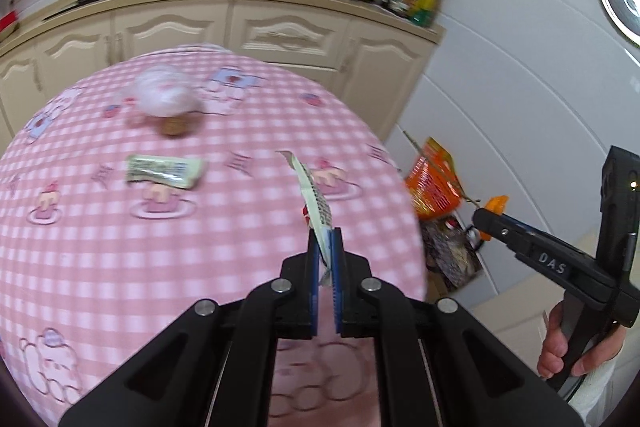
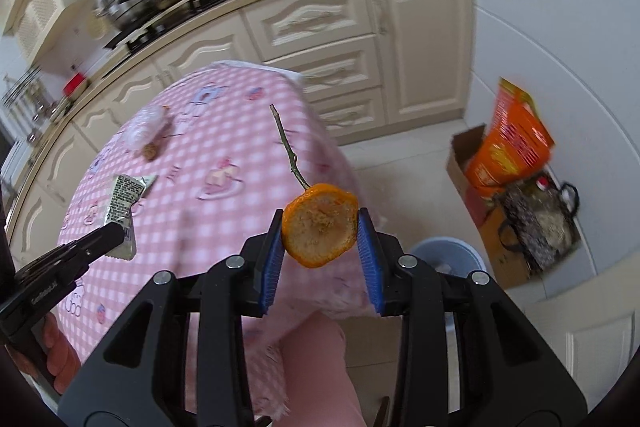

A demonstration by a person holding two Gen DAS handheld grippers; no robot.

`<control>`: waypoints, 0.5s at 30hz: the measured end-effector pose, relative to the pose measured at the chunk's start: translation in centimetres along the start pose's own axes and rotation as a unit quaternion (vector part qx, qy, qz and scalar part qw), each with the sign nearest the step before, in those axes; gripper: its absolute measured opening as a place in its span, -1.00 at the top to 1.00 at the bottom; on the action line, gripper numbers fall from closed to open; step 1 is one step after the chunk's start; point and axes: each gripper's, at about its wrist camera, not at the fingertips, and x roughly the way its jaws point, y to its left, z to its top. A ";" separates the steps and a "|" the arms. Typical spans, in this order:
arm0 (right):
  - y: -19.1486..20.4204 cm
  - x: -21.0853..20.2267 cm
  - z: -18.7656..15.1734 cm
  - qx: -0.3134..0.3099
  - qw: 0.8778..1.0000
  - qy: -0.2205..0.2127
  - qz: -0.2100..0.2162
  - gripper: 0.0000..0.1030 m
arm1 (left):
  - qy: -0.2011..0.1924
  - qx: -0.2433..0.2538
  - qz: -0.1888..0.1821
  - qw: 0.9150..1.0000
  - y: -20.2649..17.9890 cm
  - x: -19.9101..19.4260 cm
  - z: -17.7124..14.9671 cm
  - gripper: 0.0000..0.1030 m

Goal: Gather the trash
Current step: 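Carry the orange slice and green wrapper over the blue bin and open both grippers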

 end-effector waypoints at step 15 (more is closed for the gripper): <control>-12.6 -0.8 -4.0 0.111 0.991 0.028 -0.067 0.32 | 0.076 0.087 -0.082 0.990 -12.6 6.9 -2.1 0.90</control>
